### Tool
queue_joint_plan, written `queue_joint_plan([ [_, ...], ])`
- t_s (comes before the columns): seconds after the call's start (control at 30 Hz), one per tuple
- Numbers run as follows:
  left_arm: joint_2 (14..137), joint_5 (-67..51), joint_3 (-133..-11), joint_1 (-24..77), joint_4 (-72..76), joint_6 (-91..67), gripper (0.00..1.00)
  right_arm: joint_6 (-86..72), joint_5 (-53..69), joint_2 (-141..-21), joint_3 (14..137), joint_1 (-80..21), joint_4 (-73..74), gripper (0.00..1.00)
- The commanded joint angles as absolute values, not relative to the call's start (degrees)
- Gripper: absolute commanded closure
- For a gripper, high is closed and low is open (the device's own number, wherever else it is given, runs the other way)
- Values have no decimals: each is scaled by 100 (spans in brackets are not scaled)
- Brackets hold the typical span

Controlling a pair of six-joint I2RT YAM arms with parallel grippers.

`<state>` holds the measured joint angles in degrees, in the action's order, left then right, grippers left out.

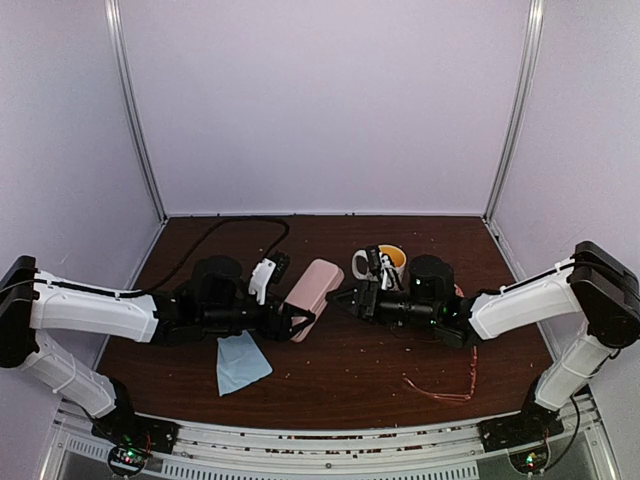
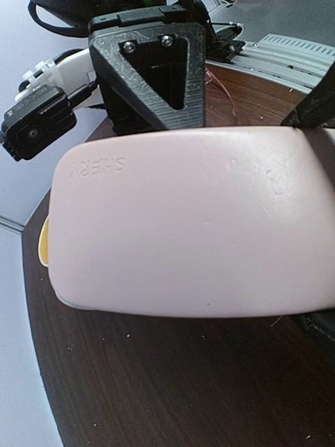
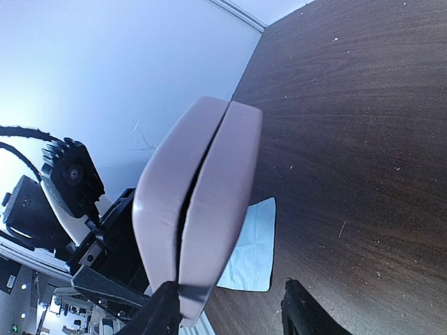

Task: Organize the sunglasses
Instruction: Pass from the left arm to the right

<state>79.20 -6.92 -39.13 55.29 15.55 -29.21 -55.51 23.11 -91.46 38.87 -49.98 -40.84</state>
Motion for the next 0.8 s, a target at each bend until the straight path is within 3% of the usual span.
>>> queue_joint_plan([
  [0.0, 7760, -1457, -4015, 5836, 2843, -2654, 72, -5814, 1832, -9408, 3770, -4891, -4369, 50],
  [0.77, 7462, -1381, -3599, 5836, 3383, -2812, 71, -6117, 1893, -9647, 3475, -4860, -4989, 54],
])
